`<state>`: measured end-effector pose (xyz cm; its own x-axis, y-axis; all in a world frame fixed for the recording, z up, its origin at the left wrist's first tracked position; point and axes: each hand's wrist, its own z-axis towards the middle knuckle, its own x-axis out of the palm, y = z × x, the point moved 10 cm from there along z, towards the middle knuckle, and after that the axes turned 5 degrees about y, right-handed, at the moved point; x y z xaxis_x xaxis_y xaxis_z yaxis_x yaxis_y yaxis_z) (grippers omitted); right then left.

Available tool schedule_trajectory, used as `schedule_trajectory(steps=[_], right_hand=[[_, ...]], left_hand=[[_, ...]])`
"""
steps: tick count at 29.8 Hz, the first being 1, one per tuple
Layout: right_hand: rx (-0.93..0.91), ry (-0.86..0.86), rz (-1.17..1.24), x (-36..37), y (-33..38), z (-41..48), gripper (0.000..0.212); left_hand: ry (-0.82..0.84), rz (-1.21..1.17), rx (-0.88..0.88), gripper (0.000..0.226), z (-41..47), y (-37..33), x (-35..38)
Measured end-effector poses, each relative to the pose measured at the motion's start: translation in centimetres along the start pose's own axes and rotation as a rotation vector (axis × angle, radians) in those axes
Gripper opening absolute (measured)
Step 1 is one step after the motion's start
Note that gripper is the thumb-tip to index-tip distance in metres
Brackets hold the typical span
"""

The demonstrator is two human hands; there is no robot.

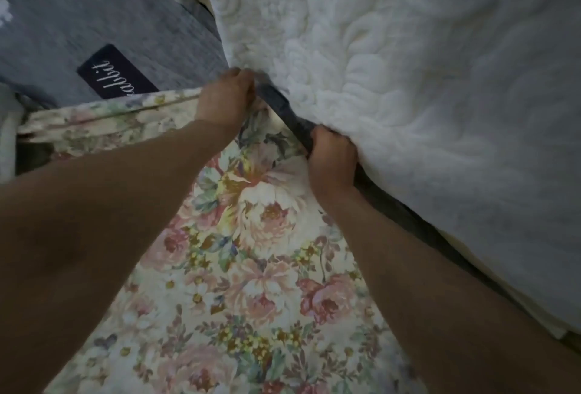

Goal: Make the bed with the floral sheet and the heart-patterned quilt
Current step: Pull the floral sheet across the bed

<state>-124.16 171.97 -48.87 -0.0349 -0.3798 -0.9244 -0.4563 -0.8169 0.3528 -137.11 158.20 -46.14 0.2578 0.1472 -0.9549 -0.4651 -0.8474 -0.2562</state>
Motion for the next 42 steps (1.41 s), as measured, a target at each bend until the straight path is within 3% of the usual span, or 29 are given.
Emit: schedule_trajectory(steps=[3,6,9,14,17,22,25,30,36,39,42], right_hand=[[-0.087,-0.052,-0.006,1.4,0.0,-0.9,0.014],[-0.355,-0.149,0.054,2.2,2.4,-3.0,0.035],[-0.690,0.109,-0.107,7.9,5.7,-5.3,0.056],[-0.579,0.229,-0.283,11.8,4.4,-5.0,0.060],[-0.519,0.242,-0.254,11.5,5.1,-5.1,0.060],[-0.607,0.160,-0.193,10.7,11.4,-3.8,0.053],[-0.681,0.248,-0.217,13.2,16.4,-3.5,0.059],[-0.685,0.247,-0.176,17.3,20.6,-0.6,0.054],[-0.700,0.150,-0.119,17.8,20.0,0.5,0.057],[-0.718,0.173,-0.108,18.6,20.1,0.1,0.055],[-0.724,0.195,-0.090,18.6,20.1,0.2,0.055]], left_hand=[[0.053,-0.026,-0.038,0.018,0.3,0.8,3.1],[0.088,-0.001,-0.079,0.025,0.0,1.8,6.2],[0.035,-0.051,-0.035,0.027,0.4,2.4,7.7],[0.033,-0.100,0.112,0.066,-1.3,2.6,7.9],[0.074,-0.152,0.204,0.083,-4.5,2.7,7.4],[0.005,-0.024,0.007,0.067,-9.6,9.0,5.8],[0.096,0.207,-0.080,0.066,-10.8,12.2,6.6],[0.289,0.105,-0.281,0.063,-10.0,18.9,9.5],[-0.209,0.079,-0.162,0.046,-8.4,20.4,4.1],[-0.221,0.125,-0.262,0.039,-7.1,25.2,1.6],[0.005,0.138,-0.358,0.027,-5.0,30.1,1.4]])
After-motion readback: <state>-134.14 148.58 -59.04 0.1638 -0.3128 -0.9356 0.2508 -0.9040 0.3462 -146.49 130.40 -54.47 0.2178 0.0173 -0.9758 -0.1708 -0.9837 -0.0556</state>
